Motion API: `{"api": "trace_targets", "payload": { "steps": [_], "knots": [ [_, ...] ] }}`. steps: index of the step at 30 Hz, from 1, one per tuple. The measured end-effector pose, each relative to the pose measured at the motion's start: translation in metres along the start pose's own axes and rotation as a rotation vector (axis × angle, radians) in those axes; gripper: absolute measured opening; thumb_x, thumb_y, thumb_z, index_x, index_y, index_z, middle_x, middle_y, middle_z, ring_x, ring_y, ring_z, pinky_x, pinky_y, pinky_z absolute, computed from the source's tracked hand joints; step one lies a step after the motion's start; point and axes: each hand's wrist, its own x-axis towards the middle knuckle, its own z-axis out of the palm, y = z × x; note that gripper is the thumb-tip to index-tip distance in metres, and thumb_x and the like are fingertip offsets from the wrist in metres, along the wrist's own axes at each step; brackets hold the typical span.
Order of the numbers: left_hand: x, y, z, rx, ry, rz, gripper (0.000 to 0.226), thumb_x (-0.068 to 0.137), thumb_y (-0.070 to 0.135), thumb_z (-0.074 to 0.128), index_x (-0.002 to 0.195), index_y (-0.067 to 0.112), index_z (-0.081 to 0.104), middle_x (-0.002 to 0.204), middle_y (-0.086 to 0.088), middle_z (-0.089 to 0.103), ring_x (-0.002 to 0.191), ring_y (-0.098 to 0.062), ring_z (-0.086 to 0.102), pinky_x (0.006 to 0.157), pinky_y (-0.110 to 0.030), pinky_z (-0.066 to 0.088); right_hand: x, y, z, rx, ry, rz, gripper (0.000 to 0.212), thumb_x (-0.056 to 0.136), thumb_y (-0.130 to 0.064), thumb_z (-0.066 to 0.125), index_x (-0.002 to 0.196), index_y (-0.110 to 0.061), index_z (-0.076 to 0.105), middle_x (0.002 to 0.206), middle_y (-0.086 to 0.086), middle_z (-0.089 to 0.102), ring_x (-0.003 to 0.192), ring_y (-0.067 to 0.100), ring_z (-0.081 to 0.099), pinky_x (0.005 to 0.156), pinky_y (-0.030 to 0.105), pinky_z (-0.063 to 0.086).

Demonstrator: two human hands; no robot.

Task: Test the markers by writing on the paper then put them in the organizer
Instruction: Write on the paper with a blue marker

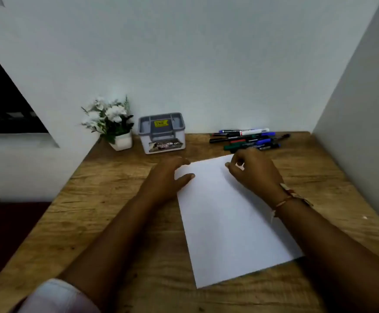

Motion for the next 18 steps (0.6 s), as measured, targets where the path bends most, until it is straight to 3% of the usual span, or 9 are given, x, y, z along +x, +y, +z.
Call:
{"api": "trace_targets", "payload": {
  "steps": [4, 9, 14, 18],
  "knots": [
    [-0.008, -0.008, 0.003, 0.048, -0.105, 0.005, 0.045, 0.087, 0.045, 0.069, 0.128, 0.026, 0.063, 0.134, 0.006, 0.06, 0.121, -0.012, 0.054, 0.103, -0.032, 0.044, 0.012, 0.028, -0.006, -0.131, 0.082, 0.083, 0.021, 0.093, -0.025, 0.067, 0.104, -0.009, 0.076, 0.109, 0.019, 0.069, 0.104, 0.038, 0.064, 0.082, 0.038, 0.047],
    [-0.011, -0.008, 0.001, 0.003, -0.064, 0.051, 0.035, 0.085, 0.039, 0.073, 0.116, 0.023, 0.07, 0.12, 0.005, 0.067, 0.107, -0.009, 0.057, 0.091, -0.025, 0.044, 0.016, 0.04, -0.014, -0.222, 0.005, -0.025, 0.034, 0.094, -0.006, 0.057, 0.126, -0.009, 0.069, 0.129, 0.019, 0.067, 0.123, 0.039, 0.059, 0.101, 0.045, 0.048],
    [-0.013, -0.007, 0.004, -0.055, -0.034, 0.074, 0.031, 0.083, 0.037, 0.076, 0.11, 0.023, 0.072, 0.111, 0.008, 0.068, 0.095, -0.006, 0.057, 0.074, -0.015, 0.041, 0.021, 0.042, -0.018, -0.334, -0.091, 0.019, 0.04, 0.1, -0.008, 0.048, 0.137, -0.016, 0.063, 0.137, 0.014, 0.064, 0.126, 0.036, 0.057, 0.097, 0.042, 0.05],
    [-0.009, -0.011, 0.005, -0.022, -0.031, 0.075, 0.036, 0.081, 0.045, 0.076, 0.112, 0.026, 0.071, 0.112, 0.009, 0.065, 0.099, -0.009, 0.055, 0.083, -0.029, 0.048, 0.027, 0.045, -0.016, -0.383, -0.103, -0.008, 0.037, 0.102, -0.012, 0.05, 0.134, -0.018, 0.067, 0.134, 0.017, 0.062, 0.125, 0.037, 0.054, 0.1, 0.046, 0.05]
  ]
}}
